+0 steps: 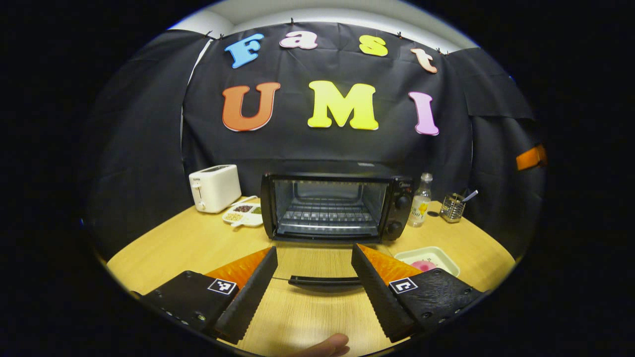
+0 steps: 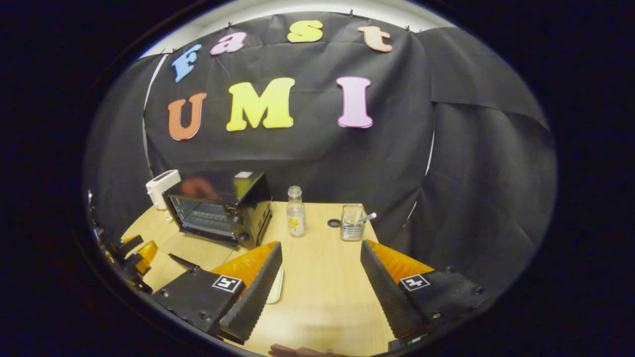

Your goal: Open the electric oven with the left hand, put the food in, and close the electric oven.

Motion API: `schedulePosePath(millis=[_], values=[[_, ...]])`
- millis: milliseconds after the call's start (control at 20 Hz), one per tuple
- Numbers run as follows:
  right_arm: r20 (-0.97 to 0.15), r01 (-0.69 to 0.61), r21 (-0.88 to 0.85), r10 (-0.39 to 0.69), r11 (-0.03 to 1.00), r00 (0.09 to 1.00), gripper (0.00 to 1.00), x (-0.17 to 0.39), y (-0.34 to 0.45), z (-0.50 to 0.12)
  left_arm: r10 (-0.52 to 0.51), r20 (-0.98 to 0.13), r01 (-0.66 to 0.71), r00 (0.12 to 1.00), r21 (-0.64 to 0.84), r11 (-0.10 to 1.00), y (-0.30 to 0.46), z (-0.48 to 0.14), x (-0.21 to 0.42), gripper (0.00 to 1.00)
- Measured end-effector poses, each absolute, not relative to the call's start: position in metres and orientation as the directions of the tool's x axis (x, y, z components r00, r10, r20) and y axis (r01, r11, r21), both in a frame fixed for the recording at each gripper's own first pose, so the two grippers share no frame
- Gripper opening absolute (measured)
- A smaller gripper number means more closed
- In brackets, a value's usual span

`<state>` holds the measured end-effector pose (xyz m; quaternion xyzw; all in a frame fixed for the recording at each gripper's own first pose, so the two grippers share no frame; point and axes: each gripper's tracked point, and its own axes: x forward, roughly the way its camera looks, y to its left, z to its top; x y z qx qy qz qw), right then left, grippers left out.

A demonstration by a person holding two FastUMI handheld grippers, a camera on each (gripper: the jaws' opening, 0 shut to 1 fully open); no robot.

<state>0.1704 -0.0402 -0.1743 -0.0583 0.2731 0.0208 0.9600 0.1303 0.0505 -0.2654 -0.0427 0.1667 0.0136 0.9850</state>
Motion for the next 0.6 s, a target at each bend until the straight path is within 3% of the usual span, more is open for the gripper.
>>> schedulePosePath(millis=[50, 400, 450, 600], values=[[-0.550, -0.080, -0.093, 0.016, 0.992, 0.835, 0.96, 0.176, -0.038, -0.183, 0.021, -0.307, -0.044, 0.952, -0.068, 0.997, 0.052, -0.252, 0.129, 0.96], [-0.700, -0.098, -0.015, 0.059, 0.995, 0.711, 0.96, 0.205, -0.027, -0.269, 0.043, -0.168, -0.042, 0.985, 0.010, 0.999, 0.047, -0.160, 0.112, 0.96], [-0.723, -0.097, 0.006, 0.071, 0.995, 0.687, 1.00, 0.209, -0.024, -0.285, 0.046, -0.149, -0.043, 0.988, 0.023, 0.999, 0.045, -0.147, 0.109, 0.95], [-0.762, -0.069, 0.051, 0.083, 0.996, 0.642, 0.96, 0.217, -0.019, -0.327, 0.044, -0.077, -0.039, 0.996, 0.065, 0.997, 0.039, -0.120, 0.104, 0.96]])
